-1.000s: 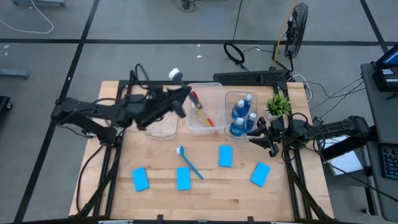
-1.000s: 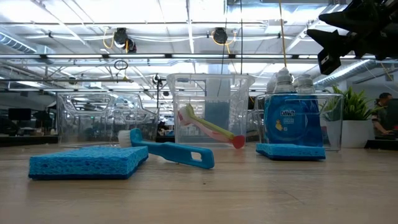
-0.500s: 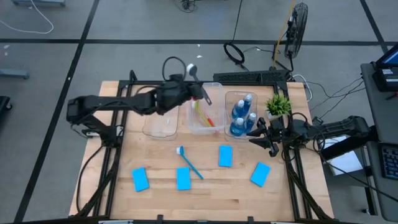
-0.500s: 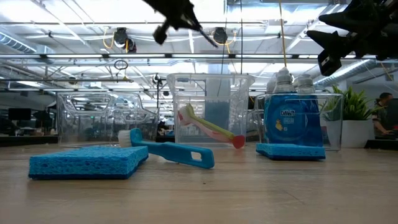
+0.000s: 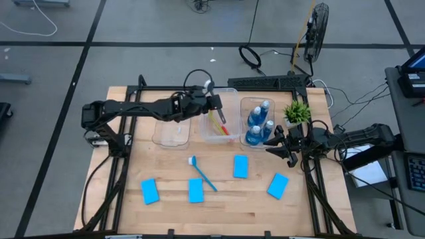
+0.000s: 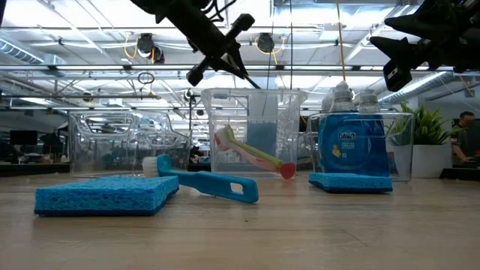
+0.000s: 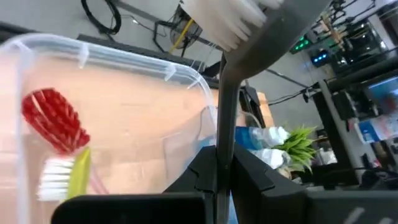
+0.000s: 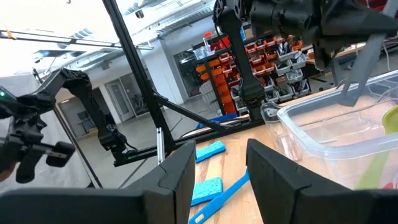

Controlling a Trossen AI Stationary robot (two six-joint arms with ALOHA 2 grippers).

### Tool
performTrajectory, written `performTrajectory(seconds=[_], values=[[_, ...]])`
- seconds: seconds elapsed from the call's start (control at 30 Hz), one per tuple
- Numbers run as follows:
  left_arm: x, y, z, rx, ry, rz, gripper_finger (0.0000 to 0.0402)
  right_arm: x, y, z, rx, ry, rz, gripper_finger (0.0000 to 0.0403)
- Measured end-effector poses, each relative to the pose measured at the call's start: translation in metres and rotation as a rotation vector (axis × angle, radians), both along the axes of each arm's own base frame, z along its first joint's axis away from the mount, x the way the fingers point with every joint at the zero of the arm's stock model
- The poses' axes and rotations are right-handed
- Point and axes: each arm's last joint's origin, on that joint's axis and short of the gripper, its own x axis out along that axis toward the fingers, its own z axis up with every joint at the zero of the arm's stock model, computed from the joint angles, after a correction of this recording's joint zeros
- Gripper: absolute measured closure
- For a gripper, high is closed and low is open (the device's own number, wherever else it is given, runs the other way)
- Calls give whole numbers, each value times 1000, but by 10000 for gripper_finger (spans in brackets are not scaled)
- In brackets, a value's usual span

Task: Pick & Place Kitchen Sink Supplies
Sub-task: Put the black dishwashing brush into the middle transparent bin

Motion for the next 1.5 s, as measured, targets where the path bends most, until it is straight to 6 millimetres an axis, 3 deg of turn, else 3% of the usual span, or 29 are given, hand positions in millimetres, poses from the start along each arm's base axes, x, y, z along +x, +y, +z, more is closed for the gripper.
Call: performTrajectory(seconds=[0.53,0.97,1.23,1.5], values=[[11,3,-36,-163,74,8,382,0,0,-1,-12,9,-1,273],[14,3,-44,-217,81,-14,382,0,0,-1,-27,3,-3,273],[13,4,-44,-248,66,-7,328,0,0,-1,-27,2,-3,273],[14,3,-44,-245,77,-72,321,0,0,1,-25,-14,-3,273]])
